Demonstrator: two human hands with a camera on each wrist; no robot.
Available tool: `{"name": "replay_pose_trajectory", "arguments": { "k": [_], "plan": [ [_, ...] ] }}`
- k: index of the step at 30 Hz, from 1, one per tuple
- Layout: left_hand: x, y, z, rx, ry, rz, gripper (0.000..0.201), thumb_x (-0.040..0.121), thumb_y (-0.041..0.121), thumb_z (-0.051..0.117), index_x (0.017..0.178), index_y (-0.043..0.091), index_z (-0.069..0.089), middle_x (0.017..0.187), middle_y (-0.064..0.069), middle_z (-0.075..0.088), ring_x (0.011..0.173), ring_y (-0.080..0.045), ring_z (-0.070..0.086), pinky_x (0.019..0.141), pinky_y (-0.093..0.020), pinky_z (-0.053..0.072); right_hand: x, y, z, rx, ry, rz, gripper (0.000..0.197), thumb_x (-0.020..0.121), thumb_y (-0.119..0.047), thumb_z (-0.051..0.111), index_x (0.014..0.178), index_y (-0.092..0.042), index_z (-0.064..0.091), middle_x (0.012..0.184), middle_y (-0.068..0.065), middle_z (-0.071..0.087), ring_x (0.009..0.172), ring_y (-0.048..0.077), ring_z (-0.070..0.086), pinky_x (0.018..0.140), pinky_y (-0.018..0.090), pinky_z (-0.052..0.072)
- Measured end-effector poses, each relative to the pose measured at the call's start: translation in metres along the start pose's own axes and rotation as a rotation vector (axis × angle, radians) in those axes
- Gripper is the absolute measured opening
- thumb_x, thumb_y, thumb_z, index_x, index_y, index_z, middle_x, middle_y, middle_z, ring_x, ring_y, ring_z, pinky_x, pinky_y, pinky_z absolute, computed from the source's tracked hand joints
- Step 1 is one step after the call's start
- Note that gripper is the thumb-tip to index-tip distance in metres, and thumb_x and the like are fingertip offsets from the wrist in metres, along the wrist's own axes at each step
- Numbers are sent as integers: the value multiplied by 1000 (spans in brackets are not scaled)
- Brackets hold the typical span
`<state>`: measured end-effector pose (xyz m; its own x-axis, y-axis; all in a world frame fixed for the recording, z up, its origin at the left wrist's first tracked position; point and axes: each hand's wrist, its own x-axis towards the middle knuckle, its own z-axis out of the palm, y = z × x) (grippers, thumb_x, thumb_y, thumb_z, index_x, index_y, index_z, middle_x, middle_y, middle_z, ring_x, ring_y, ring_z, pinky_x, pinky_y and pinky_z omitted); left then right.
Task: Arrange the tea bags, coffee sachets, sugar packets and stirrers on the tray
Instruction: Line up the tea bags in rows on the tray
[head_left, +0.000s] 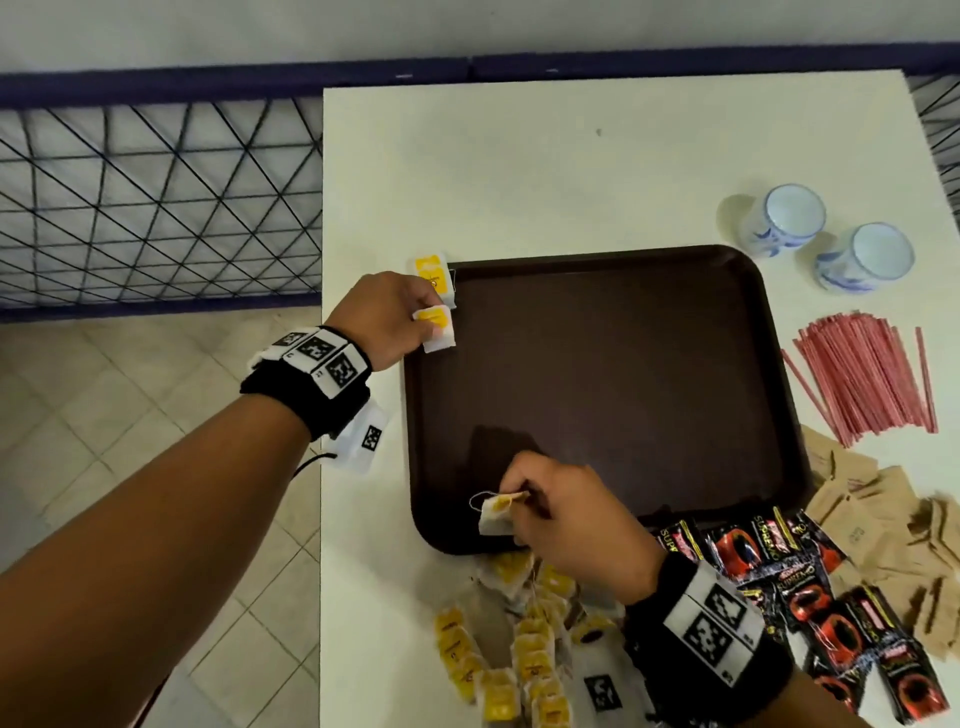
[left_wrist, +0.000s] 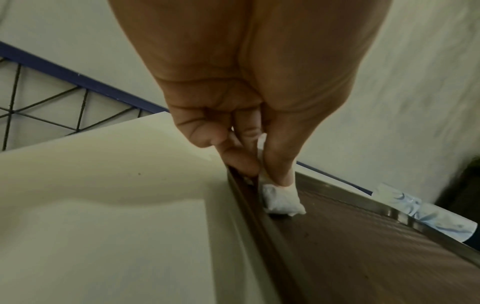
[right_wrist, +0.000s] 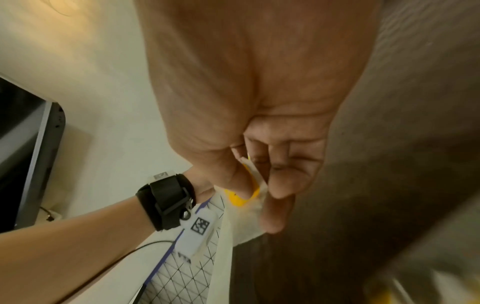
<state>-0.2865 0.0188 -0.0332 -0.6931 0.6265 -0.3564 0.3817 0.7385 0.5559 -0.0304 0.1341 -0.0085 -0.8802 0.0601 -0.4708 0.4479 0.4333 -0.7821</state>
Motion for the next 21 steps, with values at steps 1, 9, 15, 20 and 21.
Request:
{"name": "replay_pose_trajectory", "arguments": {
  "k": [1, 9, 15, 20, 21],
  "plan": [
    [6, 0, 0, 12, 8, 0, 10, 81, 20, 70, 91, 22, 71, 88, -2, 70, 86, -24, 63, 75, -28, 46, 11, 0, -6, -1, 10, 2, 11, 87, -14, 58, 87, -25, 58, 67, 1, 65, 58, 15, 61, 55, 39, 50],
    [30, -8, 3, -31, 101, 13, 16, 75, 25, 77, 88, 30, 68, 89, 5, 63, 76, -15, 57, 76, -28, 47, 105, -2, -39, 88, 127, 0, 13, 88, -6, 67, 86, -19, 65, 67, -3, 70, 59, 11, 69, 67, 34, 56],
    [31, -13, 1, -49, 161, 30, 23, 74, 20, 79, 92, 25, 67, 87, 3, 58, 73, -15, 54, 73, -29, 46, 152, -10, -44, 53, 153, 28, 14, 85, -5, 67, 87, -20, 66, 70, 4, 72, 65, 15, 69, 68, 30, 54],
    [32, -14, 0, -84, 184, 38, 26, 71, 20, 81, 92, 24, 66, 88, 1, 61, 72, -16, 57, 74, -35, 51, 178, -21, -42, 49, 171, 57, 9, 84, -6, 71, 87, -13, 66, 71, 7, 73, 61, 10, 65, 59, 20, 47],
    [32, -15, 0, -84, 186, 43, 26, 72, 19, 81, 93, 23, 66, 89, 1, 62, 73, -16, 58, 75, -36, 52, 181, -22, -40, 65, 170, 70, 9, 84, -5, 72, 86, -11, 66, 71, 10, 73, 59, 12, 66, 59, 21, 48]
  ]
}}
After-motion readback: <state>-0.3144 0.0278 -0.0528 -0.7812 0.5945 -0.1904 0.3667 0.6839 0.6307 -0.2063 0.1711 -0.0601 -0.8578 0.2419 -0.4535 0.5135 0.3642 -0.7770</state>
